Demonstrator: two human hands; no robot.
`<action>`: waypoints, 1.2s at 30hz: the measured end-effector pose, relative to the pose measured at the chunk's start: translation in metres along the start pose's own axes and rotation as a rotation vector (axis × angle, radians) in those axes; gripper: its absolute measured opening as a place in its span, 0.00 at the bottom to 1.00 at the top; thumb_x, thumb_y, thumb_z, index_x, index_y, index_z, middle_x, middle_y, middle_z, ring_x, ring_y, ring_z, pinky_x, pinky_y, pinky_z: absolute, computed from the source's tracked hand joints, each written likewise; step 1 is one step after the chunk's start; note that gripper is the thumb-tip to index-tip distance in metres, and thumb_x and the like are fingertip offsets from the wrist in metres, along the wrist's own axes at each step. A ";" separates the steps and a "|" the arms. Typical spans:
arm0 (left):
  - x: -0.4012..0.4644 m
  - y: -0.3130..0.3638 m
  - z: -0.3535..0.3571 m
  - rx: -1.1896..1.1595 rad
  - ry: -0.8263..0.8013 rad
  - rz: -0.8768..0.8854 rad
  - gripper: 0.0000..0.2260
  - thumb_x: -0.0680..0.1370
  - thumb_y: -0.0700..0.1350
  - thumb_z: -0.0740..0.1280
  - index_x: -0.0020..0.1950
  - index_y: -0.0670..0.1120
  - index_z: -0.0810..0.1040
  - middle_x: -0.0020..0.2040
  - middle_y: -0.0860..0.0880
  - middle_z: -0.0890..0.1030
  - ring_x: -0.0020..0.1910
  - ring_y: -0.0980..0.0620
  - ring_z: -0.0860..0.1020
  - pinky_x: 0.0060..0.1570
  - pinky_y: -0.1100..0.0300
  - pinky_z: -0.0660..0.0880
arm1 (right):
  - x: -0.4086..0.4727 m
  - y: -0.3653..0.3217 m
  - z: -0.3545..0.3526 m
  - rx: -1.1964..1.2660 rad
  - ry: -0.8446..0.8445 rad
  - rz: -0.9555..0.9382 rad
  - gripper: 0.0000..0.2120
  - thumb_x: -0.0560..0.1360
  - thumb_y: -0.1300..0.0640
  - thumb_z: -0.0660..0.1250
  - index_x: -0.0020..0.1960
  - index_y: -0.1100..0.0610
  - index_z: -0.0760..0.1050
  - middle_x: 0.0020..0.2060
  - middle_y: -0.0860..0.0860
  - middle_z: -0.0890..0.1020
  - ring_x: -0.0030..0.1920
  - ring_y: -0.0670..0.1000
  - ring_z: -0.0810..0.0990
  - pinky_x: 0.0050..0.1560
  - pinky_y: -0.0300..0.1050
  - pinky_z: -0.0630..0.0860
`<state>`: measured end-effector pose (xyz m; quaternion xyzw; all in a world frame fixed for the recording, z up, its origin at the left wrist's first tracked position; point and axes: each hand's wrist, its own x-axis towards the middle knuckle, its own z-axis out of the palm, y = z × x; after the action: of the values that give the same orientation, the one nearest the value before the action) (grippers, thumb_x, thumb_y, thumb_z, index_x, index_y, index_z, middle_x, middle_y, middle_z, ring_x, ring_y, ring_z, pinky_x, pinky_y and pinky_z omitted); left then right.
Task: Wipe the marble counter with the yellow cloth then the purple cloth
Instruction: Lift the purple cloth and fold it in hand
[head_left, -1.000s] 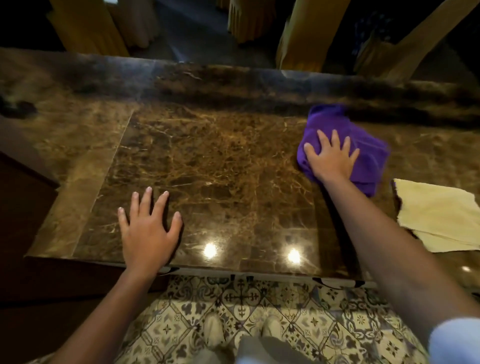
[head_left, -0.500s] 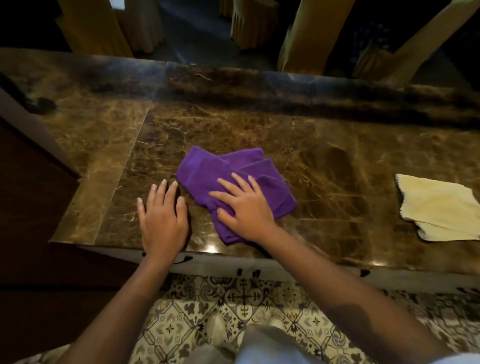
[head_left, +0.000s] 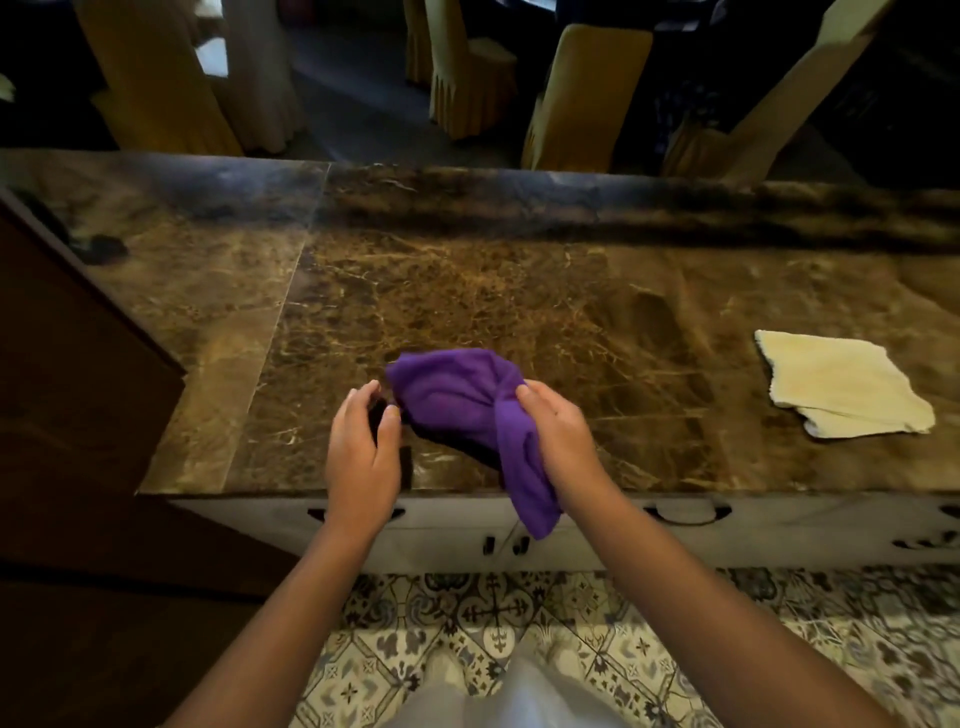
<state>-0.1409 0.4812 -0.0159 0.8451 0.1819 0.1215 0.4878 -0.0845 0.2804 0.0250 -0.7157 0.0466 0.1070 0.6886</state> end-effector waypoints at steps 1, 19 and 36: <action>-0.007 0.007 0.000 -0.040 0.014 0.005 0.22 0.84 0.54 0.57 0.75 0.47 0.71 0.72 0.47 0.75 0.72 0.50 0.71 0.72 0.48 0.69 | 0.000 -0.004 -0.001 0.160 0.018 0.082 0.12 0.82 0.57 0.64 0.45 0.52 0.85 0.43 0.46 0.87 0.48 0.46 0.84 0.58 0.46 0.77; -0.037 0.110 -0.007 -0.598 -0.454 -0.160 0.08 0.78 0.48 0.72 0.54 0.47 0.85 0.53 0.42 0.88 0.56 0.38 0.84 0.56 0.44 0.81 | -0.087 -0.073 -0.051 0.912 -0.166 0.221 0.18 0.70 0.43 0.71 0.37 0.57 0.86 0.36 0.55 0.86 0.36 0.53 0.86 0.40 0.44 0.83; -0.116 0.196 0.083 -0.730 -0.954 -0.281 0.16 0.75 0.51 0.67 0.51 0.41 0.87 0.50 0.39 0.87 0.44 0.47 0.87 0.44 0.57 0.83 | -0.165 -0.025 -0.193 0.462 0.146 0.075 0.34 0.53 0.49 0.88 0.57 0.55 0.84 0.58 0.59 0.86 0.58 0.59 0.85 0.53 0.52 0.83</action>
<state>-0.1764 0.2771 0.1101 0.5528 -0.0002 -0.2810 0.7845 -0.2221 0.0761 0.0910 -0.5429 0.1461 0.0667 0.8243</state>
